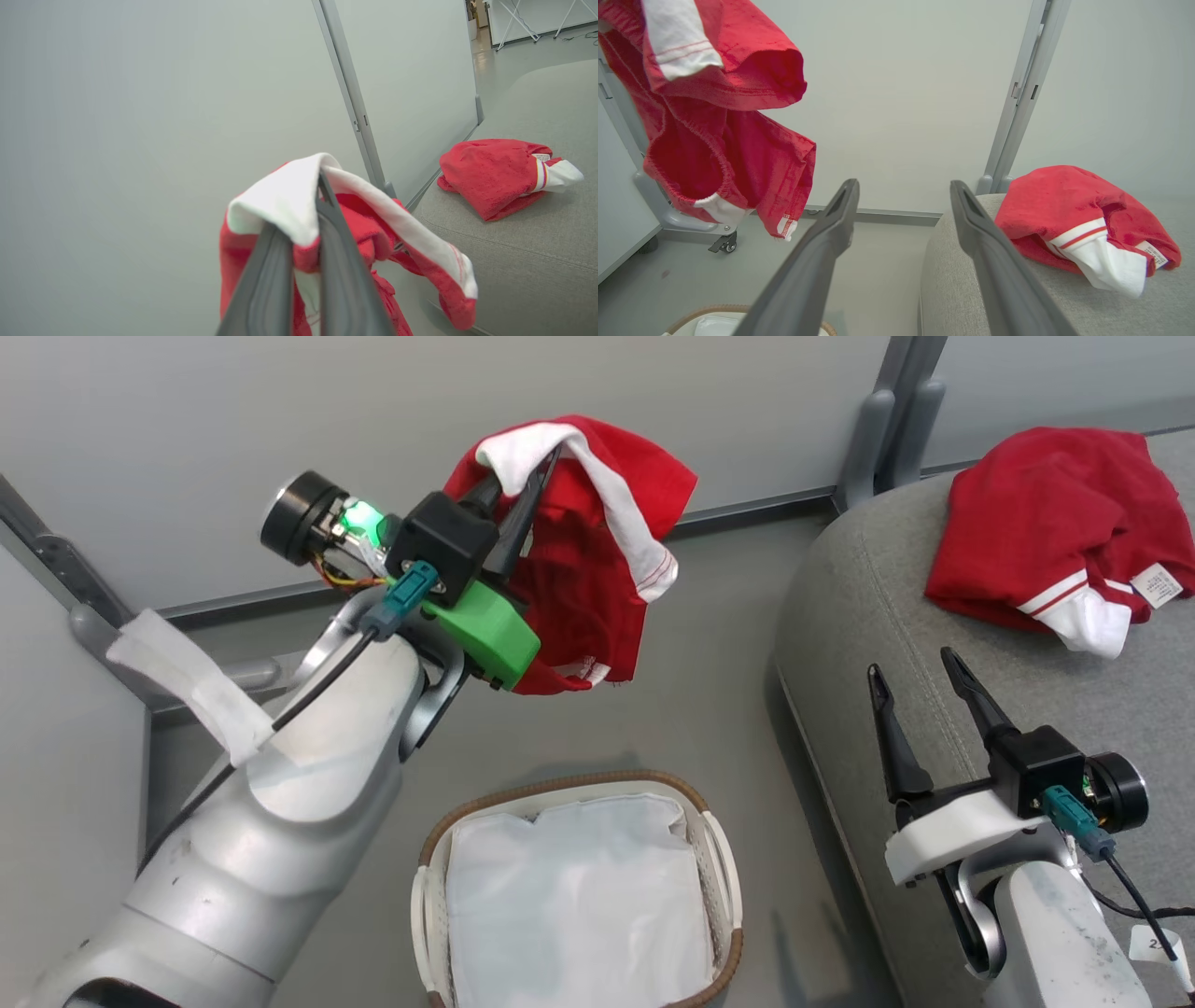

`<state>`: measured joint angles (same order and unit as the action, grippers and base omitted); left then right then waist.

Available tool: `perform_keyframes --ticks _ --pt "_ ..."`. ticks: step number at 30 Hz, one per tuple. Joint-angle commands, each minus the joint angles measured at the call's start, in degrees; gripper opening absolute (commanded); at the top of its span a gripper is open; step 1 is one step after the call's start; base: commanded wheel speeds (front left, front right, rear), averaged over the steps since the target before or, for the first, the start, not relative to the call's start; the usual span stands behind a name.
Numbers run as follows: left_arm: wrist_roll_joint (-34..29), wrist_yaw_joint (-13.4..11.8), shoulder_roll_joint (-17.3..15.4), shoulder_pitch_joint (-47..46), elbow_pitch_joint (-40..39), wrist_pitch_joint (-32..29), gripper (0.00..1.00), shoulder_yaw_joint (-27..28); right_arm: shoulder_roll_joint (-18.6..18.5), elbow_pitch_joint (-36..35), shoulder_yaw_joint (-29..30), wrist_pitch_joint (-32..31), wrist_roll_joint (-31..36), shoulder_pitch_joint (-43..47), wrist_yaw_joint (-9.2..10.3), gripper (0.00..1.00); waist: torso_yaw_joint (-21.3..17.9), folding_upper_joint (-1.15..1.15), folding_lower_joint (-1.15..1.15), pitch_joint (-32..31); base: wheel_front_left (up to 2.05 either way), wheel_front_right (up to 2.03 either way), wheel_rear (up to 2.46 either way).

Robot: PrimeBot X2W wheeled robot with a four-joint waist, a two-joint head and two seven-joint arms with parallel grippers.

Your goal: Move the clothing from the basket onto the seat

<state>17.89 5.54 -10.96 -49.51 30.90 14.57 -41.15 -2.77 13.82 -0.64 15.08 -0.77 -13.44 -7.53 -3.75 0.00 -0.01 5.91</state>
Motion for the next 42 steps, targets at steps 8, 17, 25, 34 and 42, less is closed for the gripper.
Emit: perform_keyframes --ticks 8,17,25,34,42 --pt "-0.6 0.9 1.2 -7.1 -0.7 -1.6 0.00 -1.3 -0.2 0.5 -5.6 0.1 -0.5 -1.0 0.08 1.00 1.1 0.00 0.01 -3.7 0.00 0.00 0.00" --pt "0.4 1.2 3.6 -10.3 -0.6 -2.3 0.00 -2.8 -0.2 0.8 -17.8 0.1 -4.3 -5.8 0.08 1.00 2.3 0.00 0.01 -5.6 0.00 0.00 0.00" --pt "2.6 1.4 6.2 -11.9 -2.6 -2.8 0.00 -4.7 -0.2 9.3 -20.8 0.1 -2.5 -13.7 0.08 1.00 5.5 0.00 0.01 -6.2 0.00 0.00 0.00" --pt "5.1 1.4 7.6 -12.3 -3.7 -3.1 0.00 -6.3 -0.2 20.9 -24.0 0.1 -4.6 -21.1 0.08 1.00 8.1 0.00 0.01 -6.3 0.00 0.00 0.00" --pt "6.9 0.9 7.4 -9.7 -2.5 -3.1 0.00 -6.5 -0.2 23.4 -25.3 0.1 -8.3 -22.6 0.08 0.00 8.7 0.00 0.01 -6.6 0.00 0.00 0.00"
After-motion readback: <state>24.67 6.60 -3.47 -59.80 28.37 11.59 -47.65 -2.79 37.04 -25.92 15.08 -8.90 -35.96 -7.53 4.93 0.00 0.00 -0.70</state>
